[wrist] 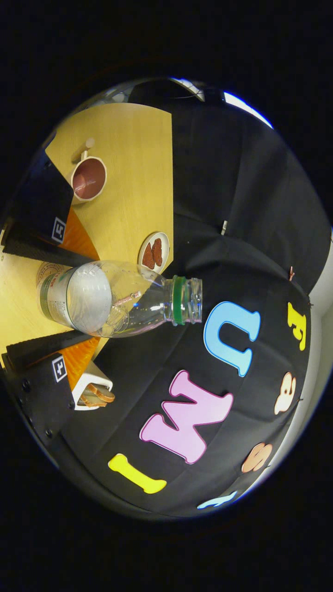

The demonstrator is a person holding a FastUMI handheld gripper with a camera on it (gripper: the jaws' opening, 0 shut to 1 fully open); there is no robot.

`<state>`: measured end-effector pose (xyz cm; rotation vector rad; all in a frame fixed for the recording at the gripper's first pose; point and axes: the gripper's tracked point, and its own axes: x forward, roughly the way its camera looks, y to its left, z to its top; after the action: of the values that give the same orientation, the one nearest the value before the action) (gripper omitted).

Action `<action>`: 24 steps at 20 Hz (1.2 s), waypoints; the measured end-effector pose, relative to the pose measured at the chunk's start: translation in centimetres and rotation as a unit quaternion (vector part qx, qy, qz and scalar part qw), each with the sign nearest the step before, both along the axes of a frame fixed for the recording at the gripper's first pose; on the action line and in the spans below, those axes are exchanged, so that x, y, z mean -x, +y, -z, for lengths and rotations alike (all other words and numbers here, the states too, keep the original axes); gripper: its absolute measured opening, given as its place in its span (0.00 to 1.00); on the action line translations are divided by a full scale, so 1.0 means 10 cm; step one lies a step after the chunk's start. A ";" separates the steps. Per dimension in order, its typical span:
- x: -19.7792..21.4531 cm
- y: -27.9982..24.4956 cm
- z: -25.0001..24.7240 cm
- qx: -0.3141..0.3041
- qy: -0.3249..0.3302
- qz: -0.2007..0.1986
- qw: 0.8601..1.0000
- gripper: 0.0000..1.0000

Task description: Take the bottle from table, then pour the juice into the cup, finally place the bottle on the coaster

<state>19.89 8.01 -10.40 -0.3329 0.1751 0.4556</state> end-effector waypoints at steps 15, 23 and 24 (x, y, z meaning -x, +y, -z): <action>-0.41 -0.13 0.75 -0.164 0.047 0.071 0.983 0.72; -0.46 -0.10 0.96 -0.171 0.062 0.074 0.981 0.75; -0.46 -0.11 0.99 -0.173 0.067 0.077 0.980 0.75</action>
<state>24.48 6.89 -20.32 0.0540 0.2475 0.3479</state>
